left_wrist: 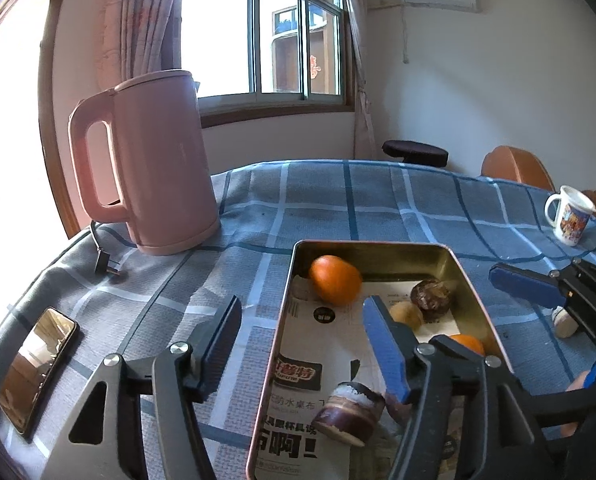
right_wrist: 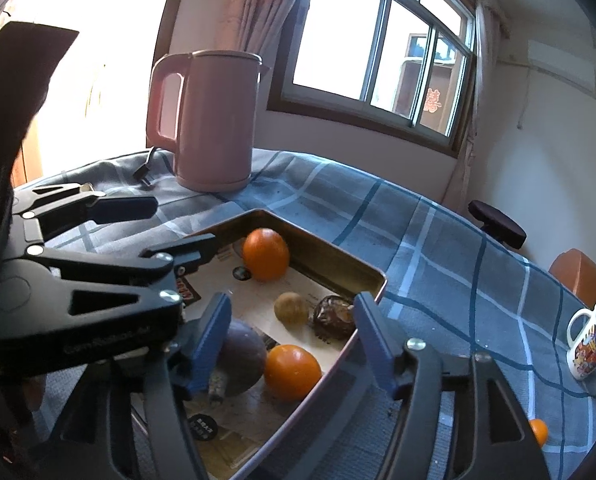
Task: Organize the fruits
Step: 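Grasp the small brown-lidded jar with the left tool while the right tool returns to the table, then grasp another dark brown fruit with the right tool while the left tool holds the jar, then lift the dark brown fruit with the right tool while the left tool holds the jar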
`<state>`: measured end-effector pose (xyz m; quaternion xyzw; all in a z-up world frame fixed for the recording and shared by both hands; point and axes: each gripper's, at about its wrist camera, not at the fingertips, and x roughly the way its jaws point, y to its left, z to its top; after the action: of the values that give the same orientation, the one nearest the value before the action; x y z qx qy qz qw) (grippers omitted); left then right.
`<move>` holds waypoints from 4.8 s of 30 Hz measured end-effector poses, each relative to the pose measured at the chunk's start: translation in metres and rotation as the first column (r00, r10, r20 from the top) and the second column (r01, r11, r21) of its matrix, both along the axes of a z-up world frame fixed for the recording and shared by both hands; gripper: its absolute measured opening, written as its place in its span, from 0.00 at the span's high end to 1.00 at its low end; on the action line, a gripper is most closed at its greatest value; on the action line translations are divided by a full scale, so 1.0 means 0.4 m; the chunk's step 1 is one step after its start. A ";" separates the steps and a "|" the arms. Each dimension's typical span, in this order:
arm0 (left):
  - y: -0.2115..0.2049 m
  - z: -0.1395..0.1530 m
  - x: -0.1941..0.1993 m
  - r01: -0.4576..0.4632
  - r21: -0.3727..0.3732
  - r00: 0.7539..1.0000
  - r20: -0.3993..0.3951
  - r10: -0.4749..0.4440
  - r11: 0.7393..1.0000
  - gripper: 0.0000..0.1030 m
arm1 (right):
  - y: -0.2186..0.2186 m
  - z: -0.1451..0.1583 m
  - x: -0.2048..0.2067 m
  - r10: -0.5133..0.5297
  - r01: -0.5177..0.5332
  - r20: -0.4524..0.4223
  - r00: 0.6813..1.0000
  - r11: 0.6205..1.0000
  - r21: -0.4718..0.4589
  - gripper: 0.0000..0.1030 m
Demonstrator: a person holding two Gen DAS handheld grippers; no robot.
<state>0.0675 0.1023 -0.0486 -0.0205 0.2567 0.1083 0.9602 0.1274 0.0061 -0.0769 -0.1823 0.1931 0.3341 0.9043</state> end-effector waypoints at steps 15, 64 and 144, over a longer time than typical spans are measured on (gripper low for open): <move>-0.183 0.051 -0.009 0.154 0.020 0.986 0.060 -0.155 0.988 0.36 | -0.297 0.041 0.023 -0.246 0.243 0.009 0.969 0.963 0.119 0.32; -0.448 -0.060 0.160 0.456 -0.092 0.861 -0.206 -0.465 0.885 0.65 | -0.500 -0.032 0.116 -0.305 0.319 -0.203 0.930 0.947 0.038 0.44; -0.403 0.016 0.045 0.355 0.014 0.930 0.091 -0.355 0.935 0.65 | -0.493 0.028 0.017 -0.274 0.261 0.038 0.961 0.945 0.196 0.60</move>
<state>0.0855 -0.0590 -0.0421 0.0201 0.2116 -0.0685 0.9747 0.1343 -0.1910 -0.0657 -0.0783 0.1543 0.2191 0.9602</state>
